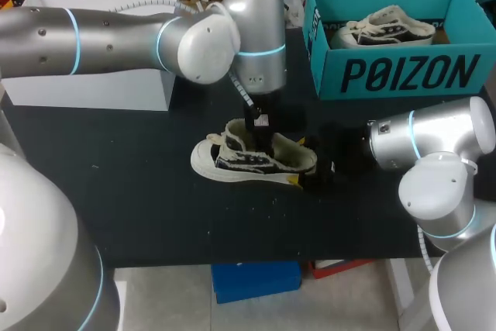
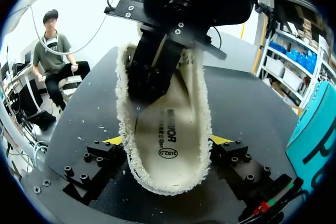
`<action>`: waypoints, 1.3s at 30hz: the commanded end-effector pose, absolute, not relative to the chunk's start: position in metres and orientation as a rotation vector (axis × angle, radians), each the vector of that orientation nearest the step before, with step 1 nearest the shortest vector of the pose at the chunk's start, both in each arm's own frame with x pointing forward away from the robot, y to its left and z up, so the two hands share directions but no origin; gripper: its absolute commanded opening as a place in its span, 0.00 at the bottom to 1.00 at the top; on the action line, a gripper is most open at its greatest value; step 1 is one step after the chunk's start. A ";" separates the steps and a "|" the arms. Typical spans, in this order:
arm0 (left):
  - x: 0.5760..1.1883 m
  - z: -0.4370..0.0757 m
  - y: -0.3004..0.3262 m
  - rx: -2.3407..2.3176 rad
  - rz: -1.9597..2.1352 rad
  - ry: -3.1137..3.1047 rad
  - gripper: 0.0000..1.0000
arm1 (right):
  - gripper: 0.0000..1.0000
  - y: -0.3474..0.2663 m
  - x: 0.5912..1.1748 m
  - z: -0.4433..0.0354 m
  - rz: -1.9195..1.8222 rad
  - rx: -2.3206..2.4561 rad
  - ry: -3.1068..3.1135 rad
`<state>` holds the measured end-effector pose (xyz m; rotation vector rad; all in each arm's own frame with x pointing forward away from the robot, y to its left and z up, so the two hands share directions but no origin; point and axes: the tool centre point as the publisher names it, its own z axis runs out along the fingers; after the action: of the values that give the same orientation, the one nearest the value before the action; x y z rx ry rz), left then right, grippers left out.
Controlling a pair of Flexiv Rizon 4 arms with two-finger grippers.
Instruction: Take the shoe out of the shoebox, open the shoe tongue, remove and reinsert the insole, then place the shoe into the shoebox
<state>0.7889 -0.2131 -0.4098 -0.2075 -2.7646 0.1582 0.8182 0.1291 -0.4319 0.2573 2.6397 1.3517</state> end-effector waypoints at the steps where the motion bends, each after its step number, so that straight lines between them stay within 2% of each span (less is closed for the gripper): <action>1: 0.784 -0.419 -0.213 -0.204 0.165 -2.768 0.00 | 0.00 0.130 0.820 -0.432 1.349 0.260 2.643; 6: 0.784 -0.419 -0.214 -0.202 0.174 -2.770 0.00 | 0.00 0.130 0.820 -0.432 1.349 0.260 2.643; 7: 0.784 -0.417 -0.214 -0.205 0.180 -2.777 0.11 | 0.00 0.130 0.820 -0.432 1.349 0.260 2.643; 8: 0.784 -0.414 -0.215 -0.209 0.188 -2.785 0.27 | 0.00 0.130 0.820 -0.432 1.349 0.260 2.643; 9: 0.784 -0.412 -0.215 -0.217 0.188 -2.797 0.39 | 0.00 0.130 0.820 -0.432 1.349 0.260 2.643; 12: 0.785 -0.407 -0.215 -0.207 0.163 -2.816 0.40 | 0.00 0.130 0.820 -0.432 1.349 0.260 2.643; 16: 0.786 -0.404 -0.215 -0.157 0.090 -2.863 0.30 | 0.00 0.130 0.820 -0.432 1.349 0.260 2.643; 22: 0.789 -0.408 -0.212 -0.130 -0.065 -2.952 0.26 | 0.00 0.130 0.820 -0.432 1.349 0.260 2.643; 26: 0.789 -0.414 -0.207 -0.097 -0.112 -3.007 0.28 | 0.00 0.130 0.820 -0.432 1.349 0.260 2.643; 28: 0.790 -0.416 -0.204 -0.098 -0.139 -3.037 0.34 | 0.00 0.130 0.820 -0.432 1.349 0.260 2.643; 35: 0.788 -0.424 -0.195 -0.079 -0.254 -3.142 0.32 | 0.00 0.130 0.820 -0.432 1.349 0.260 2.643; 39: 0.790 -0.430 -0.190 -0.091 -0.339 -3.189 0.38 | 0.00 0.130 0.820 -0.432 1.349 0.260 2.643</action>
<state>0.8009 -0.1921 -0.4184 -0.0884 -3.1460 -0.2826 0.8173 0.1303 -0.4319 0.2555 2.6399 1.3533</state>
